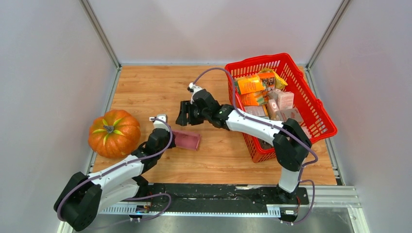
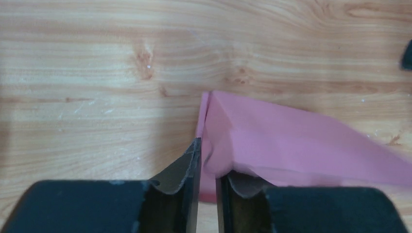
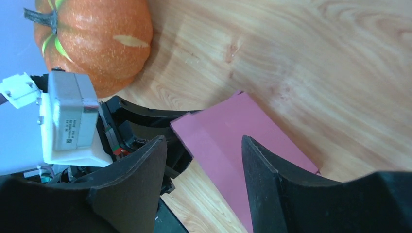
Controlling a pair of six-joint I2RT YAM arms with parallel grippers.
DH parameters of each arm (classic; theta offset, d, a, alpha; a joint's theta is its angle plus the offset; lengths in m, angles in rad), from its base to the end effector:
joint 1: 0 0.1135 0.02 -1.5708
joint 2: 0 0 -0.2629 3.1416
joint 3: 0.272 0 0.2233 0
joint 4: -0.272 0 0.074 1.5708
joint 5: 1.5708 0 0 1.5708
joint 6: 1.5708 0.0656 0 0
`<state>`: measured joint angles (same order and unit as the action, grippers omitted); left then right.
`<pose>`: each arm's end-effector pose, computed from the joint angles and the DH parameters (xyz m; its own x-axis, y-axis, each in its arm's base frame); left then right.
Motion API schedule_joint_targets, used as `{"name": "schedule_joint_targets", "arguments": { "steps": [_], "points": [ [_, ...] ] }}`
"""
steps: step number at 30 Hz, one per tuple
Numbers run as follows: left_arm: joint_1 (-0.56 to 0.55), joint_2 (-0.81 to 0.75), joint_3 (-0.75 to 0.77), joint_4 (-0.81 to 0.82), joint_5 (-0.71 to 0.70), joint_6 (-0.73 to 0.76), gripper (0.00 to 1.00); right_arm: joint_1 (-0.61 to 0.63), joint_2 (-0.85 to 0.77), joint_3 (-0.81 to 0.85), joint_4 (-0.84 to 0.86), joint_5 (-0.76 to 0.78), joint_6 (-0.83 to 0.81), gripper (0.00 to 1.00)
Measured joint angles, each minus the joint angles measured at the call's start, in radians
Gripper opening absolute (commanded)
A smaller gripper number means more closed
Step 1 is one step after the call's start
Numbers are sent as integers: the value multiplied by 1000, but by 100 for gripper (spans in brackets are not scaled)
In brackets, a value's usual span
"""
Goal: Fold the paper box
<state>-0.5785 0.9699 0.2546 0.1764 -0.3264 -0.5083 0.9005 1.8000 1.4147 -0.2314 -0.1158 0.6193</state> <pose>0.1705 -0.0862 0.1647 -0.5153 -0.2141 -0.8299 0.0420 0.9608 -0.2740 0.2519 0.3300 0.2638 -0.7784 -0.0537 -0.6255 -0.4730 0.7054 0.5280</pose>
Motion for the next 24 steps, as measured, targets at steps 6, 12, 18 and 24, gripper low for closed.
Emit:
{"name": "schedule_joint_targets", "arguments": {
  "steps": [6,12,18,24],
  "points": [
    [-2,-124,-40,-113,24,-42,50,7,44,-71,97,-78,19,55],
    [-2,-457,-17,-459,123,-156,54,9,46,-153,166,-112,27,53],
    [-3,-864,20,-750,257,-269,42,29,44,-158,169,-111,-1,44],
    [-3,-764,240,-851,294,-287,41,85,40,-202,188,-97,-43,42]
  ]
}}
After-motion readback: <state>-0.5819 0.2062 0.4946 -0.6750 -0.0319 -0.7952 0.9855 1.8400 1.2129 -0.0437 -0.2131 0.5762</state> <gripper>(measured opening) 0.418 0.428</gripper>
